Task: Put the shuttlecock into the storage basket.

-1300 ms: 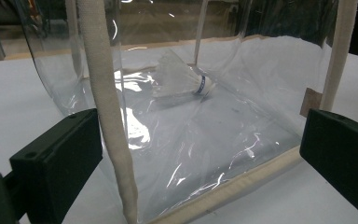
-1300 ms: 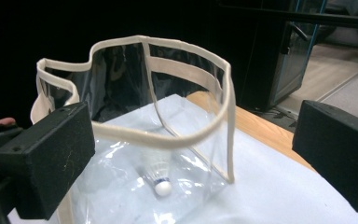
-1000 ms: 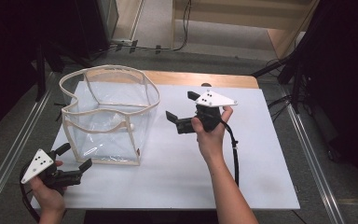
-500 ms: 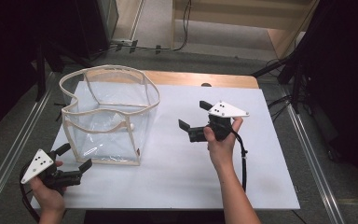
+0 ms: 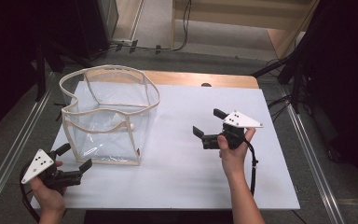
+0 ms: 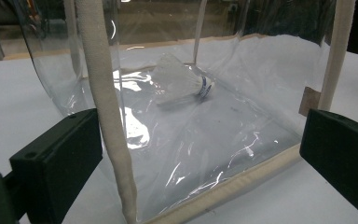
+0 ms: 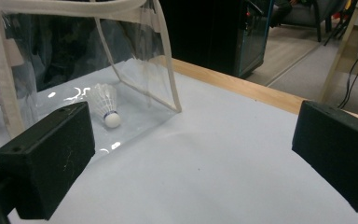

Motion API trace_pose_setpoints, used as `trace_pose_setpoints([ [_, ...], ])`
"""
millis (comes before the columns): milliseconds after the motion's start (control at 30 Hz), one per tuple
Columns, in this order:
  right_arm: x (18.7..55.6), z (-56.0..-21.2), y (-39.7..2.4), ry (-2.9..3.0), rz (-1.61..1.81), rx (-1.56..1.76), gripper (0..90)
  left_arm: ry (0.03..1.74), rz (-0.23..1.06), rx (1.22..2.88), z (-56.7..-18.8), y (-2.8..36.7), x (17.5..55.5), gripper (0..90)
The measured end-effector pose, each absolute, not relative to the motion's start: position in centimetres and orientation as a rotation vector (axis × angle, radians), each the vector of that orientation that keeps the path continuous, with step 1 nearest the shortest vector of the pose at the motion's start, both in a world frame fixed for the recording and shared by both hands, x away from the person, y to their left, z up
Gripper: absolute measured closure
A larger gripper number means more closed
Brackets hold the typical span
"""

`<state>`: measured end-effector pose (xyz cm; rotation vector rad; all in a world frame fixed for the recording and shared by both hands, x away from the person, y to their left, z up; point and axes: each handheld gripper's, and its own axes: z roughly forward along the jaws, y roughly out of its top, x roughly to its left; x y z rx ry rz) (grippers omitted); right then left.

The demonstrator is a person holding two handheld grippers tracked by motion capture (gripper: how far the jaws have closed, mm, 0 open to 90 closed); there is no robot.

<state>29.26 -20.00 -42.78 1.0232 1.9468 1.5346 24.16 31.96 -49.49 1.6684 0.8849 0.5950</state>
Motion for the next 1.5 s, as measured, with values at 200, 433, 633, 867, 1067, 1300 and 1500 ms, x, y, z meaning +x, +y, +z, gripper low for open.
trace_pose_setpoints([
  [200, 28.7, -43.6, -21.3, 1.936, 1.511, 1.050, 0.0, 0.884, 0.596, 1.671, -49.5, 32.0, 24.2, 0.0],
  [433, 28.0, -44.1, -22.7, 1.924, 1.489, 1.066, 0.0, 0.885, 0.600, 1.676, -49.5, 31.9, 24.2, 0.0],
  [633, 27.2, -44.8, -24.2, 1.906, 1.465, 1.085, 0.0, 0.885, 0.604, 1.680, -49.5, 31.9, 24.2, 0.0],
  [867, 26.2, -45.8, -26.2, 1.878, 1.458, 1.137, 0.0, 0.884, 0.607, 1.685, -49.5, 31.8, 24.2, 0.0],
  [1067, 25.4, -47.0, -27.6, 1.870, 1.433, 1.170, 0.0, 0.884, 0.607, 1.686, -49.5, 31.8, 24.2, 0.0],
  [1300, 24.7, -47.9, -29.1, 1.860, 1.417, 1.203, 0.0, 0.883, 0.610, 1.691, -49.5, 31.8, 24.2, 0.0],
  [1500, 24.1, -48.3, -30.4, 1.846, 1.399, 1.227, 0.0, 0.883, 0.610, 1.691, -49.5, 31.7, 24.1, 0.0],
])
